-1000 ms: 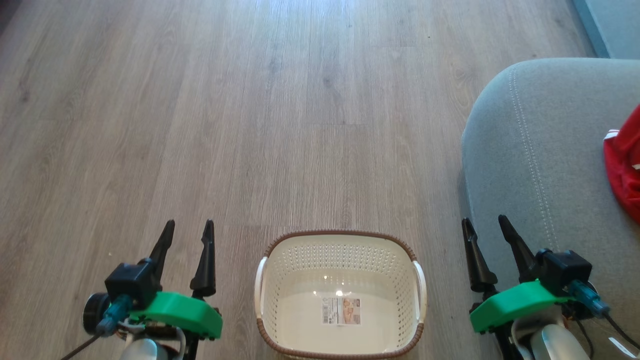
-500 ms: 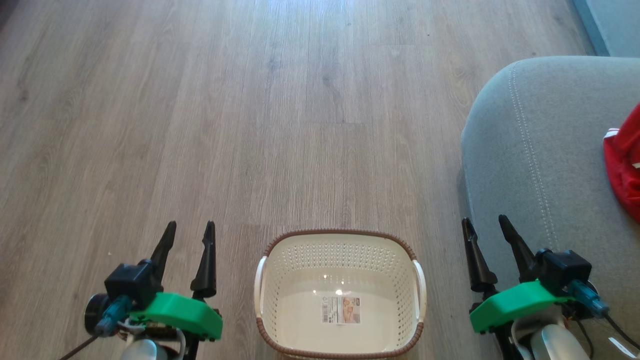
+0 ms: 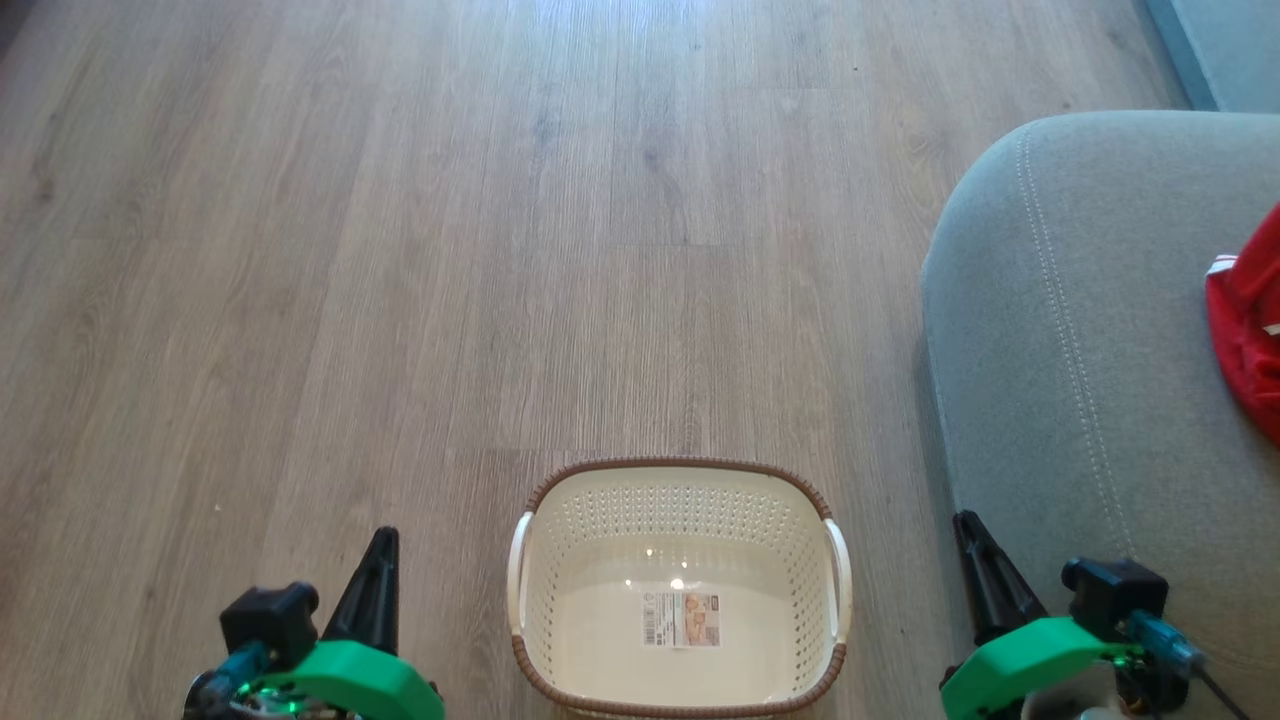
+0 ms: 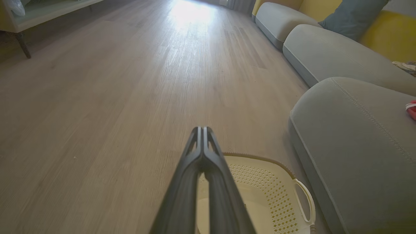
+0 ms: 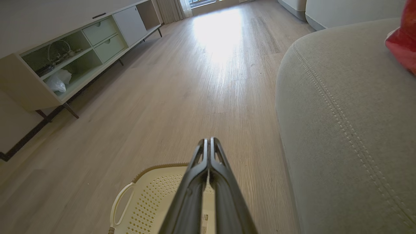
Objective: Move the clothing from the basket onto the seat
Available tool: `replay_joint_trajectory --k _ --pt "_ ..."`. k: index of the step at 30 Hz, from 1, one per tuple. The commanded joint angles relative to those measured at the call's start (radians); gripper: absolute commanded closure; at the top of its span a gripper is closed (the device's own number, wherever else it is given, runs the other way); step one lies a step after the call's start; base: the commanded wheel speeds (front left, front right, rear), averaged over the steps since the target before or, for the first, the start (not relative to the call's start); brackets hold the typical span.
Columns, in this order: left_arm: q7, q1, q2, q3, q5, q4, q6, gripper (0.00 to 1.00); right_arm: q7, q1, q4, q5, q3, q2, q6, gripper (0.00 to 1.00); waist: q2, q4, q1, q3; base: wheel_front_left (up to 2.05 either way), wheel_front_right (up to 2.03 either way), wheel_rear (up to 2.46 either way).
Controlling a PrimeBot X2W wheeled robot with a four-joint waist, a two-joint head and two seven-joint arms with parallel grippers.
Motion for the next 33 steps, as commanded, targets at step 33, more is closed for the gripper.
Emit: replay_joint_trajectory --k 33 --pt "0.097 -0.069 0.000 0.067 -0.370 -0.038 -0.035 1.00 0.092 -0.064 -0.060 0.377 -0.047 -0.004 0.000 1.00 0.0000 -0.020 0.0000 -0.005 0.00 0.00 0.00"
